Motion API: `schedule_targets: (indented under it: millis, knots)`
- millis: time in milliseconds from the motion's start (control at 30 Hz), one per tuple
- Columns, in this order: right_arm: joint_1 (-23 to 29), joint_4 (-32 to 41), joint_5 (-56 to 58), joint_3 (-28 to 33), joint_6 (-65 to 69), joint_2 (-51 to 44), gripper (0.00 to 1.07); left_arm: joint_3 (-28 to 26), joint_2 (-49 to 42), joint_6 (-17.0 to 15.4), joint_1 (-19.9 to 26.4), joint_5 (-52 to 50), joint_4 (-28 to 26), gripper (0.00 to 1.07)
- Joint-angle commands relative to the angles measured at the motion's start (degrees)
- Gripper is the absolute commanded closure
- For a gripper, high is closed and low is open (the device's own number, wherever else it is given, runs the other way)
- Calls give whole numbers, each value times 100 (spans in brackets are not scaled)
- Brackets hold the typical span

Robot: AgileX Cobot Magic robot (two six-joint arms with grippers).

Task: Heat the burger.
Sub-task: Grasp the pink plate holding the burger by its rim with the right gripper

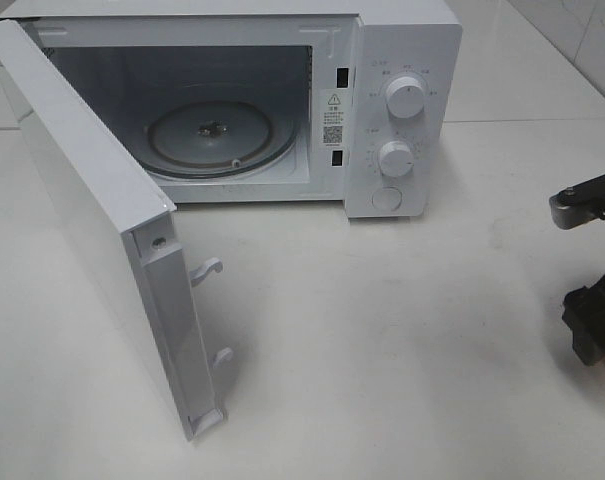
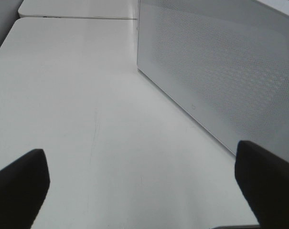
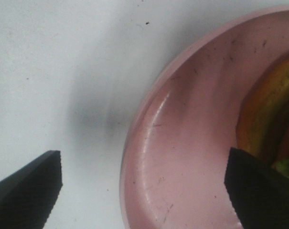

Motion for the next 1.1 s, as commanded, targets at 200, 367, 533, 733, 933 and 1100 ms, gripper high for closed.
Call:
schedule_targets:
  millis: [200,367,533,733,933,1100]
  knots:
    - [-52,-327,-269,46,384,424,21,23,-86,11,-17,-80,-34,9]
    - [-52,-332,-413,52,418,613,22,23,-86,11,-17,-80,-34,9]
    - [-52,-332,-567,52,447,865,23,23,-86,11,-17,-80,-34,9]
    - [-52,-332,-653,52,481,922,24,23,-86,11,-17,-80,-34,9]
    - [-52,-327,-728,52,498,934,25,23,-86,11,-17,-80,-34,9]
    - [-52,-321,-779,160,504,963,26,23,-86,11,-17,-80,-34,9]
